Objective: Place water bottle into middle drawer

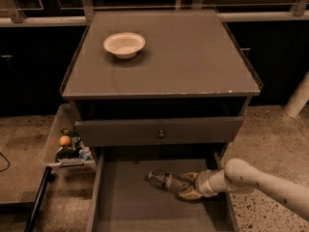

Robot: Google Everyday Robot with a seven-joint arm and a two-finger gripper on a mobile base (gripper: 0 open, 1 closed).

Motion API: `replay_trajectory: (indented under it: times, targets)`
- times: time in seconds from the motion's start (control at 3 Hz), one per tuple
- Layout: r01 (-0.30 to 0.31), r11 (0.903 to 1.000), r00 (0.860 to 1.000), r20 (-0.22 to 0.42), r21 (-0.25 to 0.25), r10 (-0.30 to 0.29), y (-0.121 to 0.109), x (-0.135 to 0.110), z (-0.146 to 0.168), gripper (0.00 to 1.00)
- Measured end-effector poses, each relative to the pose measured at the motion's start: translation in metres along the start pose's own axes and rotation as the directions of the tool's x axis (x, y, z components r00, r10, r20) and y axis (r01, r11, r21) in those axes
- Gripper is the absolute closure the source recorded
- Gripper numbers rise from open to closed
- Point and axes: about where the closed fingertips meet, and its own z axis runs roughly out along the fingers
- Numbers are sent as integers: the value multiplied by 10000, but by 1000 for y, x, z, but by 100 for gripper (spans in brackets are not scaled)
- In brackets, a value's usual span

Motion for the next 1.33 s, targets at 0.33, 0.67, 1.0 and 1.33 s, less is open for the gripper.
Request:
replay_trajectory:
  times: [0.33, 0.67, 1.0, 1.33]
  targets:
    - [-7, 10000, 10000, 5, -10, 7, 0, 0, 1, 81]
    - [-7, 10000, 10000, 5, -10, 7, 0, 0, 1, 58]
    - [-7, 10000, 10000, 5, -11, 7, 0, 0, 1, 34]
    - [-7, 10000, 10000, 5, -11, 7, 0, 0, 1, 11]
